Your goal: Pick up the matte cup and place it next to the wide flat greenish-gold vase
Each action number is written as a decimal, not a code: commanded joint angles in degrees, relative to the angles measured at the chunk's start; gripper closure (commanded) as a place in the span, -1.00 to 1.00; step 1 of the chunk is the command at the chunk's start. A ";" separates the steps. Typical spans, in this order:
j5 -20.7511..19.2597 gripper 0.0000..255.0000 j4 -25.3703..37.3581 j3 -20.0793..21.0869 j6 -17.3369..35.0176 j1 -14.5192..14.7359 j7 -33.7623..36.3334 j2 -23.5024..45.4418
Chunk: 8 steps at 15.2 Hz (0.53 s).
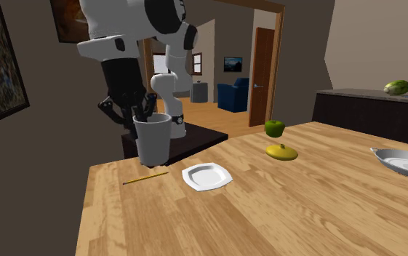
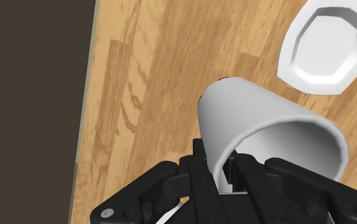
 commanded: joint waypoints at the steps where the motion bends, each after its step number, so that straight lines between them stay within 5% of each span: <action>1: -0.54 1.00 -1.05 -0.07 0.31 1.44 1.21 -1.07; 8: -3.55 1.00 -9.64 0.29 5.14 10.94 9.08 -7.01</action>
